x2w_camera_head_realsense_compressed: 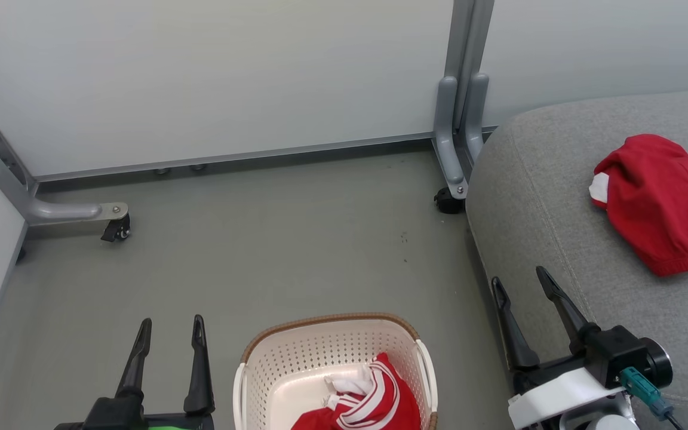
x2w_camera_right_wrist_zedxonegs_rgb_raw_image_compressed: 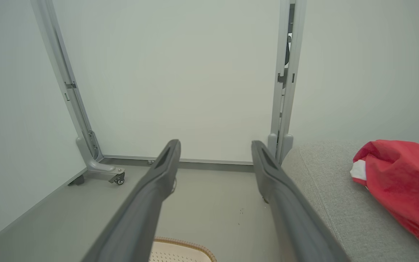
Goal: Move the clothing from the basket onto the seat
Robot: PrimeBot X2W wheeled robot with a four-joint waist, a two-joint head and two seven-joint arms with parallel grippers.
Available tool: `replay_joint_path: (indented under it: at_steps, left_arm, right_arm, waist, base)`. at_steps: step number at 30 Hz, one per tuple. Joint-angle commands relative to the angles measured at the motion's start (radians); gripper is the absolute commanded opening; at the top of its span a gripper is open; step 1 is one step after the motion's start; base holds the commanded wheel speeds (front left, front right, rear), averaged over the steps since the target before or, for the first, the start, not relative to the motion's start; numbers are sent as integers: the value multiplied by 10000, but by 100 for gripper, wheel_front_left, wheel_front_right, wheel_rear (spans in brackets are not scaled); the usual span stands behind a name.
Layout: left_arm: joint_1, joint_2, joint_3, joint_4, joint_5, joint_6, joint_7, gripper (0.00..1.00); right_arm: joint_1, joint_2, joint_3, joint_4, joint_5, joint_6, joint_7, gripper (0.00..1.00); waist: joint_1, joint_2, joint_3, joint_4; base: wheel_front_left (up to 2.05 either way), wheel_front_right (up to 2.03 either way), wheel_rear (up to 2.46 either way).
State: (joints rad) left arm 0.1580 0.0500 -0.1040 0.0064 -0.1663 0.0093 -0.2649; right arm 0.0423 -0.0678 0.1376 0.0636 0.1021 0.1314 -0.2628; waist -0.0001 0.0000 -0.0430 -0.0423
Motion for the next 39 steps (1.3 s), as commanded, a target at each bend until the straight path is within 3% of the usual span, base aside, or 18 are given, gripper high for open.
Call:
replay_joint_path:
  at_steps: [1, 27, 31, 39]
  left_arm:
    - [158, 11, -19, -13, 52, 24, 10, 100]
    - [-209, 10, -361, 287, 286, -137, 10, 100]
    - [-518, 12, -692, 544, 429, -478, 11, 100]
    - [-2787, 15, -1694, 1863, 976, -1240, 10, 100]
  right_arm:
    - [144, 1, -23, 28, -63, -13, -30, 100]
    - [118, -226, 82, -73, 157, -13, -30, 100]
    - [-112, -199, -128, -103, 92, -13, -30, 100]
    - [-1507, -398, -697, -631, -172, -13, -30, 100]
  waist:
    - [1, 0, 1, -24]
    - [1, 0, 402, 179]
    - [1, 0, 959, 225]
    - [1, 0, 3575, 197]
  base:
    - [0, 0, 0]
    - [0, 0, 0]
    - [0, 0, 0]
    - [0, 0, 0]
